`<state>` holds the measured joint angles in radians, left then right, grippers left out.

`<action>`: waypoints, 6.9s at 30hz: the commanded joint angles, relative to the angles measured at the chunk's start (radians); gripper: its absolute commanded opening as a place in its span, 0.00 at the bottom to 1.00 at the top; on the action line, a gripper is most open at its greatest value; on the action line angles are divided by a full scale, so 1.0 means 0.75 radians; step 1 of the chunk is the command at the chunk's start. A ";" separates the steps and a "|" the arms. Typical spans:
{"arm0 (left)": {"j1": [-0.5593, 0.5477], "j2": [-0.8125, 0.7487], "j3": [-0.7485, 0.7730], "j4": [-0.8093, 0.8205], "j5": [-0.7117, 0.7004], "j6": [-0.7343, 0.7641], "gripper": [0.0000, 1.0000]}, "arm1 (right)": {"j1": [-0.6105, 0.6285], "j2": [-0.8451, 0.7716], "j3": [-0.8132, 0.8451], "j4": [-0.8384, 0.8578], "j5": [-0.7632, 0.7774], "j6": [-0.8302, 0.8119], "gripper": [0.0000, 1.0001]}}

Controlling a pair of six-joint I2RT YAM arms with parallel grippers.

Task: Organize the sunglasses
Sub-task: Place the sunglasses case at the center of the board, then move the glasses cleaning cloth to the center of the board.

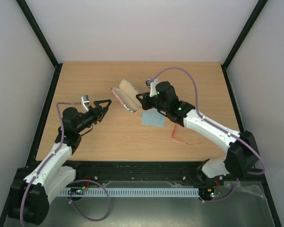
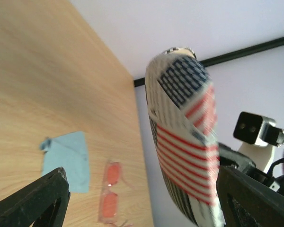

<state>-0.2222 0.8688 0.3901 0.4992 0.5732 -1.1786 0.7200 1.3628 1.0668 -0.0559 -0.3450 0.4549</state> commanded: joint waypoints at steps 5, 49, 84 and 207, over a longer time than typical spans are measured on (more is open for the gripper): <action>0.048 -0.149 0.007 -0.545 -0.113 0.183 0.88 | 0.094 0.355 0.132 0.061 0.649 -0.471 0.10; 0.147 -0.086 0.136 -0.851 -0.153 0.404 0.87 | 0.238 0.709 0.184 0.445 0.770 -0.596 0.61; -0.049 1.140 0.993 -1.026 -0.367 0.823 0.20 | 0.063 0.182 -0.305 0.103 0.541 0.405 0.45; -0.785 1.062 0.468 -0.728 -0.585 0.537 0.27 | 0.077 0.226 -0.606 0.001 0.165 0.324 0.16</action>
<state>-0.7963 1.6783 0.7887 -0.0025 0.1425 -0.7704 0.7601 1.5436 0.6418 -0.0086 -0.2543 0.6888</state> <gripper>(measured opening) 0.270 0.191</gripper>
